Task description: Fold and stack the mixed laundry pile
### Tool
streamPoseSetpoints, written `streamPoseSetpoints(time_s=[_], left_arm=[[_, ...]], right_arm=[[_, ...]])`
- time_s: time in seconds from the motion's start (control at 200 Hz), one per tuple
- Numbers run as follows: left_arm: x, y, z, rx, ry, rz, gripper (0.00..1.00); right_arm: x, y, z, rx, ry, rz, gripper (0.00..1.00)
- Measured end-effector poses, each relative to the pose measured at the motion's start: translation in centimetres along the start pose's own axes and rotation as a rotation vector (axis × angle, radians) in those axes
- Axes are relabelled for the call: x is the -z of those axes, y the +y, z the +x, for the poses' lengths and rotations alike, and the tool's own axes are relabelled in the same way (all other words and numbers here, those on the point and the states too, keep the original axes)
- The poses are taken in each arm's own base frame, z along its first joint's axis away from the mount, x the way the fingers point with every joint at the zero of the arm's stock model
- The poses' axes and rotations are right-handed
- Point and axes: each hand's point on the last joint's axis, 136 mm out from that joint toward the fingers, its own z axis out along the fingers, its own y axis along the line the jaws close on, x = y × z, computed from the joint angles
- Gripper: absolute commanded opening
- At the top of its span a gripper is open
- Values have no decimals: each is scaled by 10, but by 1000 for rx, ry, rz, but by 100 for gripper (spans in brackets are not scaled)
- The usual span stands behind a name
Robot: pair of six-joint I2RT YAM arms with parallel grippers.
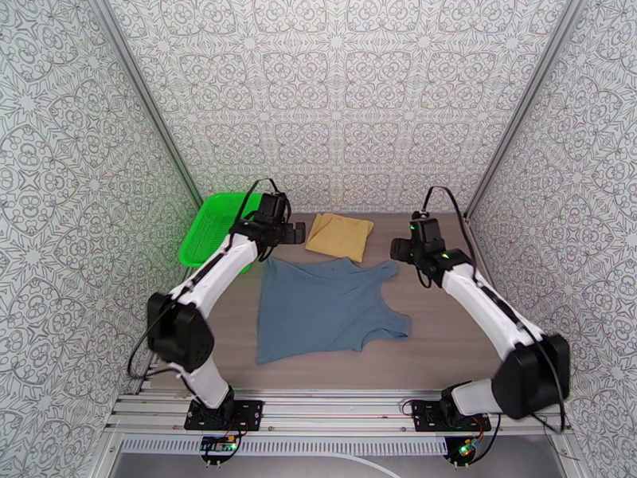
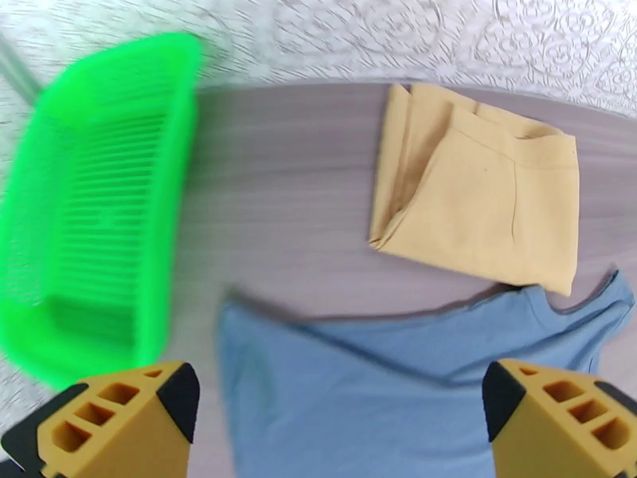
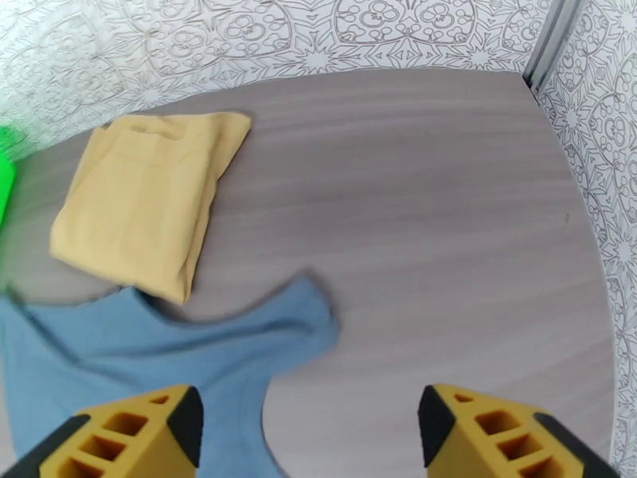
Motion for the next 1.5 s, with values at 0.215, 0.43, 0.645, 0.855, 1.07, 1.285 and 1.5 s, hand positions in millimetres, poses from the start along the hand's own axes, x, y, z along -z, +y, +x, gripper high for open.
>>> streamPoseSetpoints(time_s=[0.215, 0.43, 0.645, 0.855, 1.07, 1.285, 1.5], left_arm=[[65, 18, 69, 86, 137, -54, 78], [88, 37, 232, 253, 418, -78, 67], [99, 56, 311, 523, 504, -137, 66], [78, 56, 358, 670, 612, -232, 66], [62, 47, 368, 731, 643, -263, 66], [51, 47, 376, 752, 650, -285, 63], [49, 54, 380, 756, 687, -344, 23]], right_arm=[[42, 2, 24, 9, 44, -98, 72], [46, 13, 57, 19, 148, -191, 70], [37, 31, 80, 47, 232, -261, 70], [24, 49, 99, 70, 292, -315, 70], [18, 61, 106, 85, 305, -351, 70], [17, 64, 114, 92, 321, -366, 69], [24, 81, 128, 143, 345, -403, 67]])
